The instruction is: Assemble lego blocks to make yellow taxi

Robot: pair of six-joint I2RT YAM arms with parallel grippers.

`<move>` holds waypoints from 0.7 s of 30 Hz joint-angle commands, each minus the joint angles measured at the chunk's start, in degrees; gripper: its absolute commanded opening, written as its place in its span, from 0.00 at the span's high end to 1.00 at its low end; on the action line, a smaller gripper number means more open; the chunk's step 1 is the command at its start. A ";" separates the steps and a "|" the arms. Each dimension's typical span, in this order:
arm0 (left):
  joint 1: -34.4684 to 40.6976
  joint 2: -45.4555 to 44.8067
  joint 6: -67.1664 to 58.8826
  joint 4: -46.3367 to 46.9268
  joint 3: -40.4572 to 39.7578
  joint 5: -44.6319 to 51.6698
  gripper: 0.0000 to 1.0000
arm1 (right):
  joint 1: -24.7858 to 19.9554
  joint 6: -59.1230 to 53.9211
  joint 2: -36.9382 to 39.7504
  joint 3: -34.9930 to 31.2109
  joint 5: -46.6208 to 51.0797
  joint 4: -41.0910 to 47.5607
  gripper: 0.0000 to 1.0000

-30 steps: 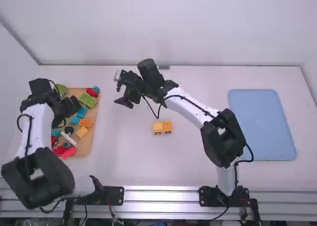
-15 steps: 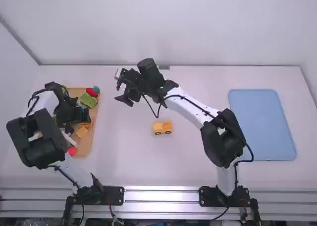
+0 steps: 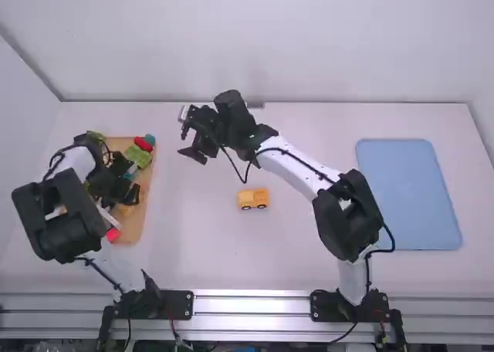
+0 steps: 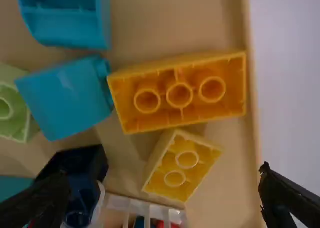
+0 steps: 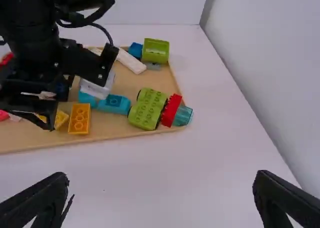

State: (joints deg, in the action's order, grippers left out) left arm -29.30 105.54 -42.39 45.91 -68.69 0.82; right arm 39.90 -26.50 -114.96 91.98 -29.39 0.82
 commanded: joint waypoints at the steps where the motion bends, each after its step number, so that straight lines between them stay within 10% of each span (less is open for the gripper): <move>1: 0.02 -0.31 -5.25 0.13 1.57 -2.97 0.01 | -0.13 0.39 0.42 1.49 1.36 0.07 0.02; 21: 0.04 -0.31 -13.29 -2.27 5.01 0.42 0.15 | -0.09 1.16 0.42 1.49 3.76 1.81 0.02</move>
State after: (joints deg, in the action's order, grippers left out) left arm -29.30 105.10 -53.76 42.57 -65.60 -2.98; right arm 39.90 -25.65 -114.96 91.98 -25.52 2.61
